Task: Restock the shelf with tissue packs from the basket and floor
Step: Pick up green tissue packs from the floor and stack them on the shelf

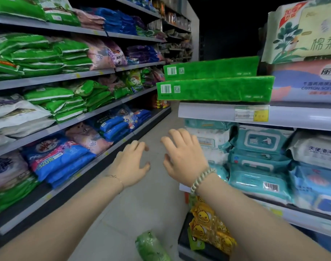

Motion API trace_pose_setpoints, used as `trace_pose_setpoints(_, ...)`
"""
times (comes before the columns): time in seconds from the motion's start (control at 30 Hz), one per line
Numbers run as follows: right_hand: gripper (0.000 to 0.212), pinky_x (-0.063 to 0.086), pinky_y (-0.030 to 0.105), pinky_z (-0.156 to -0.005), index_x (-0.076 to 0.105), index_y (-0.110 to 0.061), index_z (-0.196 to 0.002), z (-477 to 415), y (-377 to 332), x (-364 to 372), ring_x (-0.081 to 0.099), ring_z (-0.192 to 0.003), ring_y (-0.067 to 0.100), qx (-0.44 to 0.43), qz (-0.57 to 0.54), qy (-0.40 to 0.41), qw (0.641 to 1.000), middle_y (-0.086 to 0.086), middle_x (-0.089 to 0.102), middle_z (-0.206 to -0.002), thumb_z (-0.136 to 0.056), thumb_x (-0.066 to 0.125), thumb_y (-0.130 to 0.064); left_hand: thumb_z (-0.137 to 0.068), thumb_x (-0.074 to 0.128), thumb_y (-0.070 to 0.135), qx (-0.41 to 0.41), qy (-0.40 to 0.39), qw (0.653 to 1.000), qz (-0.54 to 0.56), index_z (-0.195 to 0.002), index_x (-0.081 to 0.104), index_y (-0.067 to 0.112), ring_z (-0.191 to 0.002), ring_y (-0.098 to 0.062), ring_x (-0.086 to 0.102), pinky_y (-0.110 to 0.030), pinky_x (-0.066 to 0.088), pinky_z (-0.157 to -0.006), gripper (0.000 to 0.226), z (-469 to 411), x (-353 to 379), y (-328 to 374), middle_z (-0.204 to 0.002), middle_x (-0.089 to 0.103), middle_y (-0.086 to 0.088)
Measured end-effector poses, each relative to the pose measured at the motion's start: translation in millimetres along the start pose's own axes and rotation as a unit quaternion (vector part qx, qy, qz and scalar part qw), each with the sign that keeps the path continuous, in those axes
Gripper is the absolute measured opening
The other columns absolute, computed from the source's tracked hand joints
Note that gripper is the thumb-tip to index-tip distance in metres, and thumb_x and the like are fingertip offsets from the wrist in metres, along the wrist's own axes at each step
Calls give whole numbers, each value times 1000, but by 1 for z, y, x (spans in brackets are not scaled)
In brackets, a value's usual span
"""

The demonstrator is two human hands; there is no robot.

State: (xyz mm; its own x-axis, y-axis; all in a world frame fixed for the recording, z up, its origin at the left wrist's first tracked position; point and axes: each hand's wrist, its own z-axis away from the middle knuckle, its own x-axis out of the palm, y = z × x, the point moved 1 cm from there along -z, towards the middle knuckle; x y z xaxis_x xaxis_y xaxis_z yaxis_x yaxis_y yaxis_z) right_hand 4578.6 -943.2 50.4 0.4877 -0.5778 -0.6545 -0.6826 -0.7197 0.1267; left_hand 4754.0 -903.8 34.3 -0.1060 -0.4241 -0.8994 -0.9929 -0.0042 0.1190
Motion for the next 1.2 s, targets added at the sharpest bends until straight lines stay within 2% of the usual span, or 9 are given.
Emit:
trace_pose_setpoints(0.13,42,45,39,-71,58,-13,-100,19,-18,31,54,-94,33,-11,-24,-64,998,12,57,-104,-61,63,-27,-84,54,41,-26,-63,998,-12,-118,47,22,-112,-21,48,-39,43,-90,40,23,26,-12,-118,46,2)
trace_pose_setpoints(0.23,40,43,37,-67,59,-15,-98,38,-30,56,54,-89,31,-9,-41,-104,994,9,57,-99,-60,65,-28,-73,36,53,-42,-113,993,18,-116,48,20,-108,-26,52,-43,44,-89,56,39,50,-20,-115,47,-1)
trace_pose_setpoints(0.4,41,45,35,-66,61,-18,-96,82,-53,99,57,-86,28,1,-73,-175,982,6,59,-95,-57,67,-30,-91,49,39,-58,-178,982,-6,-128,40,23,-115,-20,49,-35,39,-93,42,69,93,-29,-128,43,4)
trace_pose_setpoints(0.63,49,48,32,-63,64,-20,-94,138,-88,155,59,-83,24,48,-118,-255,959,2,60,-92,-49,70,-38,-90,50,39,-101,-253,962,-7,-128,38,22,-118,-20,44,-35,40,-89,43,104,155,-37,-129,42,1)
trace_pose_setpoints(0.8,42,46,34,-58,60,-20,-84,176,-112,197,58,-75,24,96,-137,-349,922,2,58,-83,-47,75,-34,-88,54,36,-157,-304,940,7,-125,38,21,-117,-23,45,-36,39,-87,43,127,197,-52,-128,43,-1)
trace_pose_setpoints(0.93,54,49,36,-55,63,-18,-81,213,-126,221,59,-69,24,157,-155,-430,876,4,59,-78,-32,79,-36,-87,56,36,-209,-345,915,24,-129,37,20,-121,-25,44,-39,41,-94,49,148,232,-58,-132,42,-3)
trace_pose_setpoints(1.0,52,50,39,-68,63,-14,-95,234,-128,226,58,-87,29,192,-163,-463,850,8,59,-95,-49,74,-33,-87,54,37,-234,-366,900,33,-133,35,18,-122,-26,44,-41,41,-96,52,160,252,-59,-135,41,-4)
trace_pose_setpoints(1.07,54,40,41,-93,47,-13,-125,254,-131,230,42,-119,31,227,-179,-508,811,10,46,-126,-74,60,-27,-89,52,37,-254,-389,885,38,-134,35,17,-122,-27,44,-42,41,-96,53,172,270,-58,-135,41,-5)
trace_pose_setpoints(1.2,53,33,37,-101,37,-14,-132,286,-135,237,31,-127,28,255,-186,-542,779,10,35,-137,-84,53,-28,-88,55,37,-291,-434,850,61,-134,34,18,-122,-27,45,-42,42,-96,54,195,303,-55,-132,43,-6)
